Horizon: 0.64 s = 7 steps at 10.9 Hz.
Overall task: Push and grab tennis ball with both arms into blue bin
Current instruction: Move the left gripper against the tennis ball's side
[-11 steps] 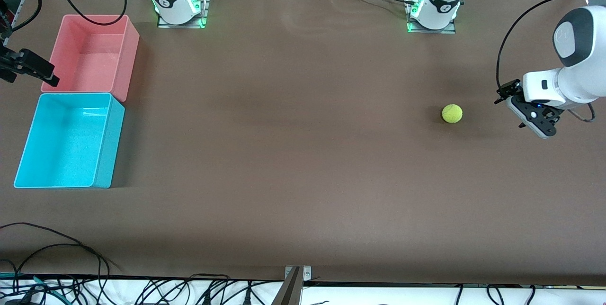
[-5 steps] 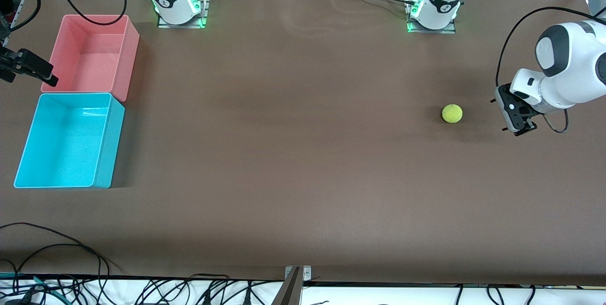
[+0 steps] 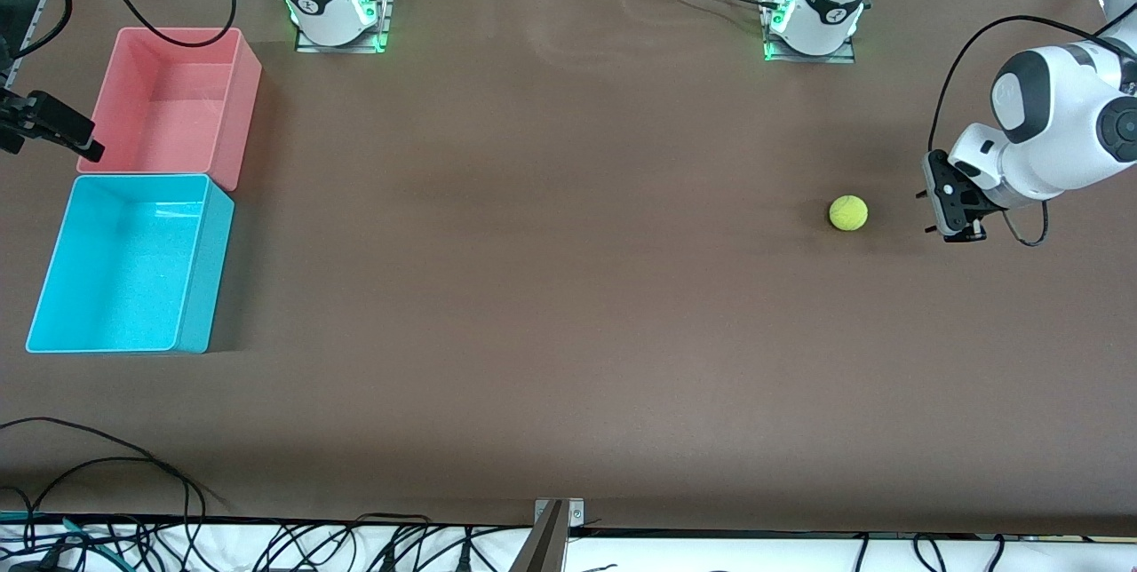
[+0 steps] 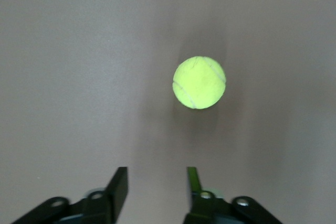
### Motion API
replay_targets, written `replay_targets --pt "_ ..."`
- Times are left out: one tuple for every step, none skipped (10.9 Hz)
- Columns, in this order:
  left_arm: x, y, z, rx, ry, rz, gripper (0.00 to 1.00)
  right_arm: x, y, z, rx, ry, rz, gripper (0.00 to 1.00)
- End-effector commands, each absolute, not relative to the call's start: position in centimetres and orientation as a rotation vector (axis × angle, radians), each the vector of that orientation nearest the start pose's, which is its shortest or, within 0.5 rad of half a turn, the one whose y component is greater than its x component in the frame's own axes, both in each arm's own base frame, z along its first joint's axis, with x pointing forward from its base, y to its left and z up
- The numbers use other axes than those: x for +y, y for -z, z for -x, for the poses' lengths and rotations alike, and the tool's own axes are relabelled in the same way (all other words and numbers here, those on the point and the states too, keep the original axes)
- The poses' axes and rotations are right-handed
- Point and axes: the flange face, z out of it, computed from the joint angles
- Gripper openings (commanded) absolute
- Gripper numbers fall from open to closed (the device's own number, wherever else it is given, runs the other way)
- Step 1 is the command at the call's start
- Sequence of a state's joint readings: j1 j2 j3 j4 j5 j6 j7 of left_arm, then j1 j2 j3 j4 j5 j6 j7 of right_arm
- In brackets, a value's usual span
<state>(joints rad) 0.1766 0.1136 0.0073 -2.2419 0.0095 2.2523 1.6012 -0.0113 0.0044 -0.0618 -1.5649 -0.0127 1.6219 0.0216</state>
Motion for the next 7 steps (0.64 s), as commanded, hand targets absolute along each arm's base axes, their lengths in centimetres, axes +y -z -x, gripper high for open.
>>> replay_targets --pt "9.7 -30.7 -51.4 2.168 -0.048 2.292 0.09 -4.4 -64.1 -55.7 0.131 0.081 3.157 1.0" --pt "9.8 -30.2 -51.5 2.163 -0.042 2.29 0.0 -4.4 -64.1 -55.7 0.131 0.081 3.157 1.0" --pt "10.0 -29.8 -51.6 2.159 -0.036 2.288 0.0 -4.4 -64.1 -55.7 0.131 0.081 3.157 1.0" --pt "10.0 -28.9 -51.6 2.169 -0.044 2.291 0.0 -4.5 -64.1 -55.7 0.133 0.081 3.157 1.0" --pt "10.1 -27.9 -51.8 2.176 -0.045 2.284 0.0 -4.4 -64.1 -55.7 0.131 0.081 3.157 1.0" --pt "10.1 -26.6 -51.8 2.175 -0.042 2.285 0.0 -4.6 -64.1 -55.6 0.133 0.084 3.158 1.0" --pt "10.0 -25.6 -51.7 2.17 -0.033 2.284 0.0 -4.7 -64.3 -55.7 0.136 0.089 3.157 1.0"
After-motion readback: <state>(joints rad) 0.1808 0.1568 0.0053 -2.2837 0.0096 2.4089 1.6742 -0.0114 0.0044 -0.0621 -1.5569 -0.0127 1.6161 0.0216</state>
